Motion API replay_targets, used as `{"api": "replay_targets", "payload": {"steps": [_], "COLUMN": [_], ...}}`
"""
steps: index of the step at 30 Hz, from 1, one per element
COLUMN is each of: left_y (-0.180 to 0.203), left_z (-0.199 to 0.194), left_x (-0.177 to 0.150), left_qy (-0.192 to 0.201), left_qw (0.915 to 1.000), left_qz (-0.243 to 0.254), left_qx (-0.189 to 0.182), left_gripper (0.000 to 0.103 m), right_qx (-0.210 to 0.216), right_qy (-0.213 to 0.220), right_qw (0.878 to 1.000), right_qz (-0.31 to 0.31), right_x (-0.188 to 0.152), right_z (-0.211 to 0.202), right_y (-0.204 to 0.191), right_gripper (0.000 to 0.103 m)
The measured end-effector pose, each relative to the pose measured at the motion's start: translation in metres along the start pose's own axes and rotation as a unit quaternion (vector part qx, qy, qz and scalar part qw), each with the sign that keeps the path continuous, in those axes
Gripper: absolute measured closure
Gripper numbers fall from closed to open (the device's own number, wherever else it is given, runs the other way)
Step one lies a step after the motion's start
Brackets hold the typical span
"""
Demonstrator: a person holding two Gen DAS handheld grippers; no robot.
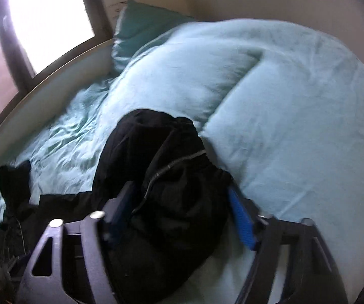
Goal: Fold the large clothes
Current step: 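Grasp the jacket sleeve nearest the right tool with the right tool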
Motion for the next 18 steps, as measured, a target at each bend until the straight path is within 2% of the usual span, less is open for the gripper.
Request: {"api": "replay_targets", "payload": {"steps": [1,3,5,7,9,11,12,14,15,17,18], "left_y": [0.001,0.002,0.001,0.001,0.0,0.001,0.002,0.0,-0.004,-0.015,-0.023], "left_z": [-0.002,-0.008,-0.006,0.014,0.038,0.043,0.037,0.016,0.0,-0.03,-0.048], "left_x": [0.001,0.004,0.005,0.004,0.001,0.0,0.001,0.001,0.002,0.003,0.003], "left_qy": [0.0,0.011,0.011,-0.022,-0.058,-0.063,-0.057,-0.043,-0.034,-0.011,0.001], "left_qw": [1.0,0.9997,0.9996,0.9994,0.9983,0.9979,0.9982,0.9985,0.9985,0.9993,0.9995], "left_qz": [0.0,-0.003,-0.004,-0.001,0.002,0.012,0.015,0.016,0.017,0.021,0.023], "left_qx": [-0.009,-0.023,-0.026,-0.026,-0.004,0.012,0.007,-0.029,-0.039,-0.028,-0.024], "left_gripper": [0.046,0.047,0.047,0.047,0.047,0.047,0.047,0.047,0.047,0.047,0.047], "right_qx": [0.016,0.025,0.003,-0.024,-0.035,-0.067,-0.086,-0.096,-0.074,-0.028,-0.019], "right_qy": [-0.001,0.027,0.064,0.081,0.071,0.015,-0.004,-0.004,0.002,0.007,0.007], "right_qw": [1.0,0.999,0.998,0.996,0.997,0.998,0.996,0.995,0.997,1.0,1.0], "right_qz": [-0.007,-0.02,-0.03,-0.018,0.002,0.003,0.001,-0.005,-0.002,-0.004,-0.01], "right_x": [-0.001,-0.001,-0.003,-0.007,-0.012,-0.022,-0.025,-0.025,-0.022,-0.018,-0.018], "right_z": [-0.005,-0.029,-0.058,-0.075,-0.072,-0.041,-0.028,-0.025,-0.034,-0.053,-0.062], "right_y": [-0.005,-0.01,-0.008,0.004,0.018,0.024,0.024,0.02,0.015,-0.003,-0.011], "right_gripper": [0.056,0.061,0.062,0.062,0.063,0.063,0.063,0.063,0.063,0.063,0.063]}}
Point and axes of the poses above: each gripper's, at about its wrist camera, not at the fingertips, and z roughly the way its jaws point, y to its right, x to its top, the point moved 6 cm from there along z, roughly the way its jaws point, and after that the axes turned 7 degrees about -y, right-handed, at the moved point
